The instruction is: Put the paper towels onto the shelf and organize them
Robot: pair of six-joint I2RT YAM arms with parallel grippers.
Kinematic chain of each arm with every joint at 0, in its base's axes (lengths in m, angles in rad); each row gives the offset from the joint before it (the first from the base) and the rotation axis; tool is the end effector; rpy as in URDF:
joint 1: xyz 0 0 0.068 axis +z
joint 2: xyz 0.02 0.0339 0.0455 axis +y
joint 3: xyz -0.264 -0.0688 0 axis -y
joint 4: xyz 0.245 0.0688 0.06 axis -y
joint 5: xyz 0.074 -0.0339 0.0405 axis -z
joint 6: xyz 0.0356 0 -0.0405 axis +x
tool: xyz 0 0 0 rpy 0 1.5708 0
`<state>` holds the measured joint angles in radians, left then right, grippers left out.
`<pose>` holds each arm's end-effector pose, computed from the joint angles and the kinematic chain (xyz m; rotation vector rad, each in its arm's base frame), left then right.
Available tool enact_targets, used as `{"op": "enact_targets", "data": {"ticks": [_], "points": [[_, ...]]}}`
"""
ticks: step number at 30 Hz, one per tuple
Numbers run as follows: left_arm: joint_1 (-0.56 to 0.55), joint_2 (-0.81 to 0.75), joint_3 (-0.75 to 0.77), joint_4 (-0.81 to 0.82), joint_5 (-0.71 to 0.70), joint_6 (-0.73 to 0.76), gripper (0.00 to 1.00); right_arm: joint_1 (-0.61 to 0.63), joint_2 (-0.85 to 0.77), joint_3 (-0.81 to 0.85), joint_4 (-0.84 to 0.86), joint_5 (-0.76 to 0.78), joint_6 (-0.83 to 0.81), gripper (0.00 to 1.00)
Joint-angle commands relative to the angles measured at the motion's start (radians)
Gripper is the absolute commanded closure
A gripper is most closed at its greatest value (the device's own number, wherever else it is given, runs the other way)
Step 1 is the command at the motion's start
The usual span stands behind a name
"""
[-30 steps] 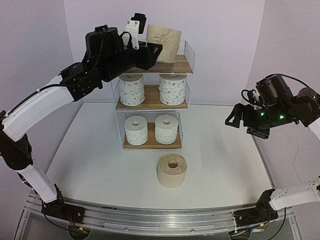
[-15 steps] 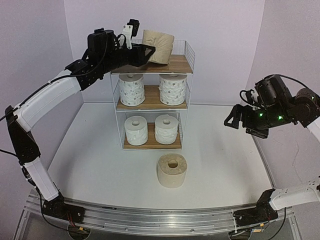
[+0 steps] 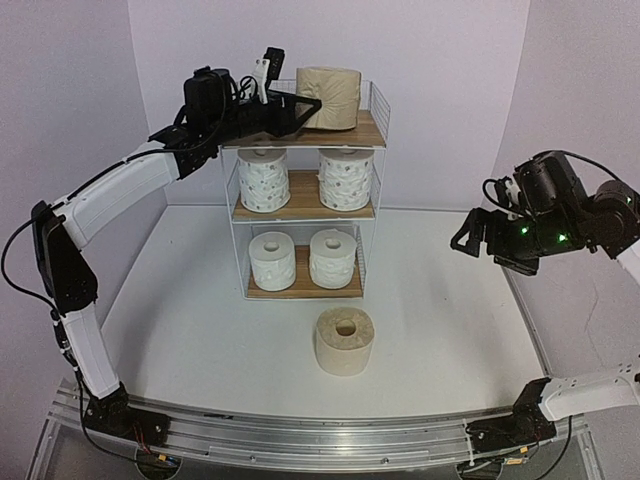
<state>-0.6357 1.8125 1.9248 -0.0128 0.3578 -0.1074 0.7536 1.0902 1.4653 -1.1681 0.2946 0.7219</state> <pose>0.3360 -0.2634 0.4676 0.6847 1.3774 -0.8592 0.1382 0.1155 0.4162 0.1056 2.3516 0.3896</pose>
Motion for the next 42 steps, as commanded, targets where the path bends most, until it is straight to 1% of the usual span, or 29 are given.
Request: {"op": "enact_targets", "data": {"ticks": [1,11,14,19,27,31,33,38,42], "points": [[-0.012,0.051,0.031,-0.001,0.136,-0.041,0.82,0.004,-0.028,-0.011,0.022,0.039,-0.003,0.02],[-0.012,0.079,0.041,0.001,0.216,-0.038,0.8,0.004,-0.032,-0.019,0.036,0.038,-0.002,0.02],[-0.012,0.079,0.044,-0.001,0.235,-0.033,0.75,0.004,-0.031,-0.02,0.041,0.033,-0.002,0.02],[-0.011,0.097,0.077,-0.024,0.215,-0.04,0.69,0.004,-0.037,-0.024,0.045,0.035,0.001,0.02],[-0.013,0.128,0.108,-0.04,0.233,-0.058,0.56,0.004,-0.052,-0.033,0.046,0.036,0.008,0.02],[-0.013,0.12,0.101,-0.045,0.233,-0.054,0.44,0.004,-0.058,-0.042,0.046,0.032,0.01,0.02],[-0.013,0.112,0.093,-0.044,0.23,-0.051,0.4,0.004,-0.061,-0.048,0.046,0.035,0.013,0.02],[-0.013,0.099,0.093,-0.056,0.235,-0.043,0.34,0.004,-0.061,-0.046,0.046,0.036,0.014,0.02],[-0.013,0.089,0.093,-0.066,0.22,-0.035,0.25,0.004,-0.058,-0.046,0.048,0.027,0.015,0.02]]}}
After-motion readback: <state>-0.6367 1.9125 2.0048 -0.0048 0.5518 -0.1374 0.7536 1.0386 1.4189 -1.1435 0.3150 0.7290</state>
